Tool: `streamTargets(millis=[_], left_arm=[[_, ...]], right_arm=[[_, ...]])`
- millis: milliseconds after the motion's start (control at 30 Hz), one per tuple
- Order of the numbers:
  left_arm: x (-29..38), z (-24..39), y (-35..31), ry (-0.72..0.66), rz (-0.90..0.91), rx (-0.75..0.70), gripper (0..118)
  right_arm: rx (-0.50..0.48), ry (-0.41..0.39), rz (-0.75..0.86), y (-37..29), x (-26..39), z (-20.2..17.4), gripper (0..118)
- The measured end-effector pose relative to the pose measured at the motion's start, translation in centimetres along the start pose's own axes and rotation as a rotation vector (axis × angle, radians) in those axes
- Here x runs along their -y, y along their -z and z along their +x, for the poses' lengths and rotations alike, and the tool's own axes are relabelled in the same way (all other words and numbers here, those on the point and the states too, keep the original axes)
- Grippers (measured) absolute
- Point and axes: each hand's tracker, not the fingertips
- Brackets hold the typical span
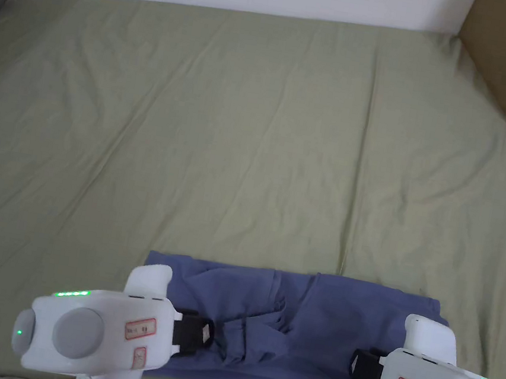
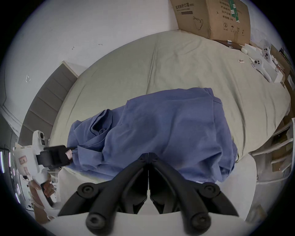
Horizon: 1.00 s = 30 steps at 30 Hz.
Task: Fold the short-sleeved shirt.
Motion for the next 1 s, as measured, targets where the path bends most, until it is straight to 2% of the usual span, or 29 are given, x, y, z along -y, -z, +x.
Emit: streamTargets(millis=[300,433,733,1000], left_arm=[[0.8,3.1,2.6,0.02,-0.065,0.168,2],[1.6,5.0,4.1,0.109,-0.107,0.12,2],[0.5,3.4,1.3,0.024,-0.051,0.198,2],[-0.8,-5.1,-4.9,-0.207,0.13,0.215,2]], right_arm=[[0.01,0.009,-0.005,-0.3,0.2,0.4,0],[0.001,0.027,-0.005,-0.4,0.3,0.4,0],[0.015,0.006,-0.011,-0.6,0.6,0.4,0],[0.014,-0.009,-0.011,-0.6,0.3,-0.2,0]])
